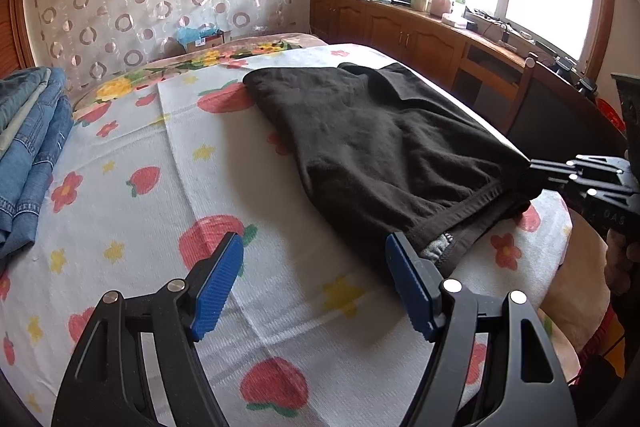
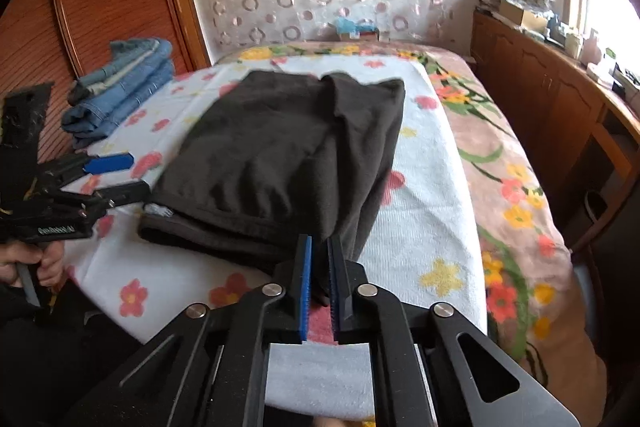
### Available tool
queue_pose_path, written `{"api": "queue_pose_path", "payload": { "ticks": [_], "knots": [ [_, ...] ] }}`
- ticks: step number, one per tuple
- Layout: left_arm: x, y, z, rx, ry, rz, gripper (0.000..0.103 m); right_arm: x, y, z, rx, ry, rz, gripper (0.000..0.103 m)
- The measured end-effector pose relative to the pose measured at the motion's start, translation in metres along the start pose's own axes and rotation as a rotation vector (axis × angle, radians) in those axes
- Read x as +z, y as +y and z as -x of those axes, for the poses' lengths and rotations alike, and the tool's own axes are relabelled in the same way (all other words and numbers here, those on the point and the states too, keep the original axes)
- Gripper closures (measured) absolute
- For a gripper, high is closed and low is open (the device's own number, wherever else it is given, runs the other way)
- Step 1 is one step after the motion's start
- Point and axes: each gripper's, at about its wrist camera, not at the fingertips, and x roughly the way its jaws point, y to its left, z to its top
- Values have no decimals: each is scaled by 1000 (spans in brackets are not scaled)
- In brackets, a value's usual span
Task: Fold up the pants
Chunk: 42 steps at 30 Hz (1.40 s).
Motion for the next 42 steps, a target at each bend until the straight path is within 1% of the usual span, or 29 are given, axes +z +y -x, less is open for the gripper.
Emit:
{"api": "queue_pose_path", "payload": {
  "ticks": [2,5,7,8,9,10,12,13,14,15,19,23,25,28,30,32,36,39,42],
  "knots": [
    [-1,-1,2,-15,-7,-5,28,-3,0,6,7,-12,1,97],
    [-2,-4,3,-39,-8,-18,28,-7,0,3,-23,5,6,96],
    [-3,-5,3,-51,-6,-25,31,-9,-1,0,-42,11,-1,89],
    [-3,-5,3,-56,-3,-28,36,-9,-1,1,-49,10,-2,84],
    [-3,-6,2,-62,3,-30,38,-8,-1,1,-56,5,-4,79],
    [-4,-7,2,-68,6,-32,40,-7,0,4,-61,-5,-2,75],
    [-5,-10,1,-84,14,-42,47,-6,2,8,-53,-31,1,63],
    [-6,-13,1,-87,17,-48,48,-5,2,8,-49,-37,0,62],
    [-6,-15,0,-90,21,-57,52,-5,2,7,-46,-42,0,60],
    [-7,-17,-2,-94,29,-65,53,-5,3,6,-47,-45,1,59],
    [-9,-22,-4,-100,44,-84,54,-8,1,-7,-66,-33,0,58],
    [-9,-22,-6,-102,52,-83,55,-9,-2,-16,-88,-23,-5,58],
    [-10,-24,-9,-107,59,-84,57,-9,-4,-19,-89,-19,-7,58],
    [-8,-30,-14,-107,63,-98,63,-10,-7,-23,-87,-16,-18,58],
    [-8,-34,-13,-118,51,-106,77,-11,-9,-25,-85,-12,-27,58],
    [-8,-36,-8,-125,29,-108,88,-12,-12,-27,-83,-9,-33,58],
    [-5,-33,5,-127,-12,-95,93,-13,-15,-28,-71,-3,-43,56],
    [-6,-33,16,-123,-35,-101,95,-14,-16,-28,-61,-6,-48,54],
    [-12,-32,24,-127,-26,-104,96,-15,-18,-28,-55,-8,-56,54]
  ]
}}
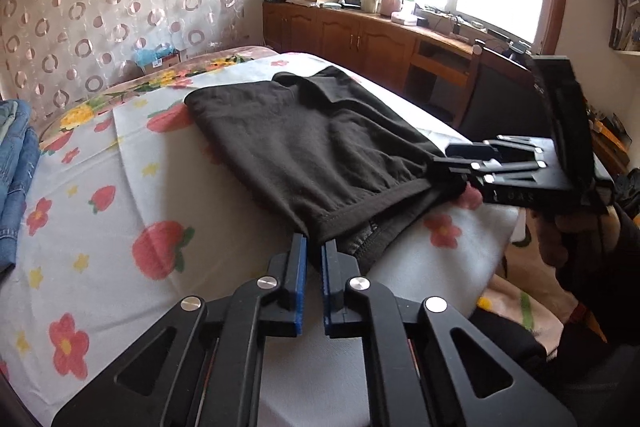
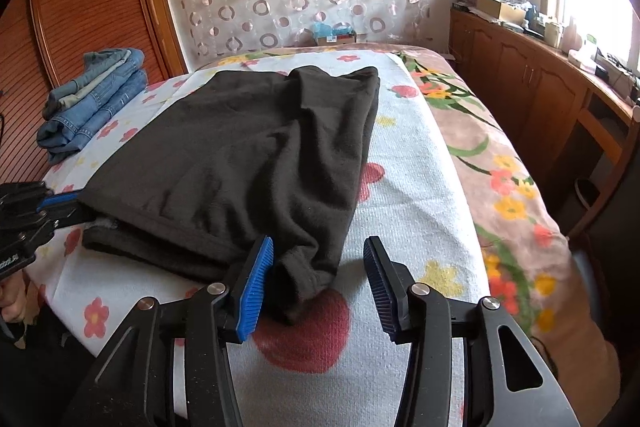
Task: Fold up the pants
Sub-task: 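Close the left gripper on the pants hem, then close the right gripper on the black pants hem beside the left gripper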
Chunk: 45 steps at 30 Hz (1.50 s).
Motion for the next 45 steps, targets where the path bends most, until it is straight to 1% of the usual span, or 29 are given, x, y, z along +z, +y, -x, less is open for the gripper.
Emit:
{"api": "queue_pose_path", "payload": {
  "ticks": [4,6,8,9,10,12,13,15,20,25,29,32,36,39,45],
  "knots": [
    [-10,0,-4,-3,38,6,96,-1,0,0,7,1,2,54],
    [-11,0,-8,6,55,9,96,-1,1,0,5,4,2,54],
    [-11,1,-10,-1,71,18,96,0,2,-1,6,6,1,53],
    [-10,2,-10,1,70,21,90,0,2,-1,6,7,1,53],
    [-10,2,-8,10,70,22,88,0,1,-1,6,8,0,53],
    [-9,1,-5,33,64,16,73,0,1,-1,6,9,1,53],
    [-10,2,-2,36,58,15,70,0,1,-2,7,8,1,53],
    [-10,2,2,33,47,14,58,0,1,-2,8,7,-1,53],
    [-11,-1,9,9,33,0,58,-1,2,-3,5,6,-3,53],
    [-15,-3,-8,-41,99,-18,58,-2,2,-2,9,7,-7,53],
    [-16,-2,-16,-24,115,-18,58,-2,1,-2,9,6,-5,53],
    [-12,1,-17,2,96,-11,58,-2,2,-2,9,5,-5,53],
    [-3,8,-15,43,38,5,58,-3,2,-2,12,1,-6,53],
    [-1,7,-19,68,41,-17,58,-4,2,0,19,2,-11,53],
    [-4,5,-18,61,41,-21,59,-3,1,15,36,-28,-24,53]
  ]
}}
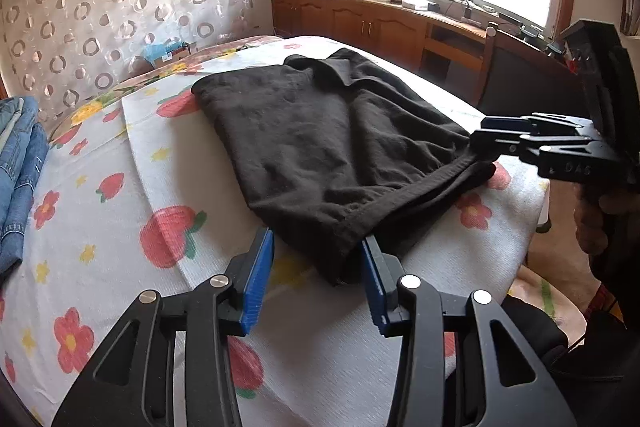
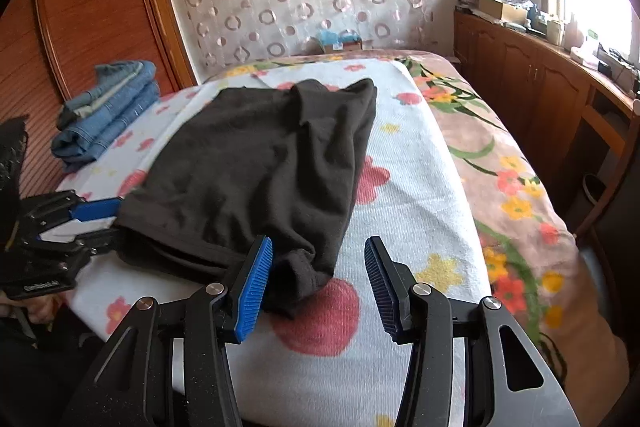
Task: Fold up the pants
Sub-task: 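Close the right gripper on the black pants hem beside the left gripper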
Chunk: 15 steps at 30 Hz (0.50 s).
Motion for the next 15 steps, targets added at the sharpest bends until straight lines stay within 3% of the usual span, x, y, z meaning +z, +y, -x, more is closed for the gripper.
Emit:
{"api": "queue_pose_path", "payload": {
  "ticks": [7,13,15],
  "knots": [
    [-3,-1,1,-13,9,4,59,-1,-1,-4,-6,21,-11,53],
    [-4,-1,1,-31,9,8,66,-3,7,-6,7,41,5,53],
    [-3,-1,0,-31,12,8,66,-4,9,-7,10,48,10,57]
  ]
}}
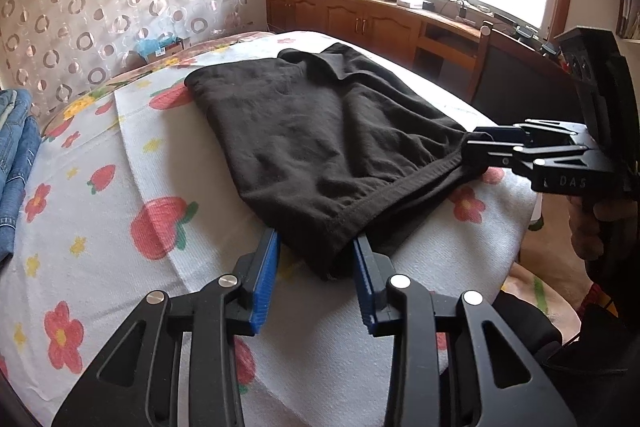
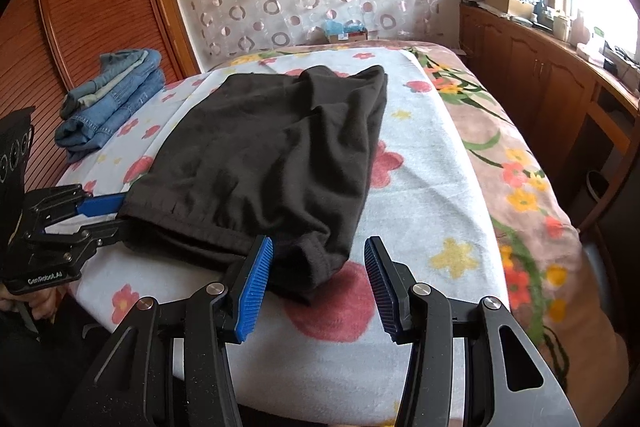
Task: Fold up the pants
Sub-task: 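Close the right gripper on the black pants hem beside the left gripper, then lift the hem with both grippers and fold it over toward the waistband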
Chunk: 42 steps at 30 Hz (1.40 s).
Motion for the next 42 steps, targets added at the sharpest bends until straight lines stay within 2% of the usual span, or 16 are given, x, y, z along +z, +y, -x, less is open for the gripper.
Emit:
{"api": "queue_pose_path", "payload": {
  "ticks": [7,12,19,20,24,29,34,42],
  "knots": [
    [-1,-1,-2,-1,11,3,66,-3,3,-5,5,10,2,63],
    [-1,-1,-3,-2,12,3,66,-4,8,-7,13,12,14,74],
    [-2,-1,-5,-8,15,6,67,-5,10,-8,35,15,11,81],
    [-2,-1,-5,-11,16,7,69,-6,10,-8,37,16,11,82],
    [-1,-4,-4,-35,13,0,87,-6,13,-9,49,17,19,89],
    [5,-6,8,-13,-23,-8,93,-2,16,-8,75,8,26,93],
    [35,-2,46,6,-115,-16,93,22,23,19,98,-84,50,94],
    [104,24,118,83,-251,-33,93,104,45,82,132,-256,124,94]
  ]
}}
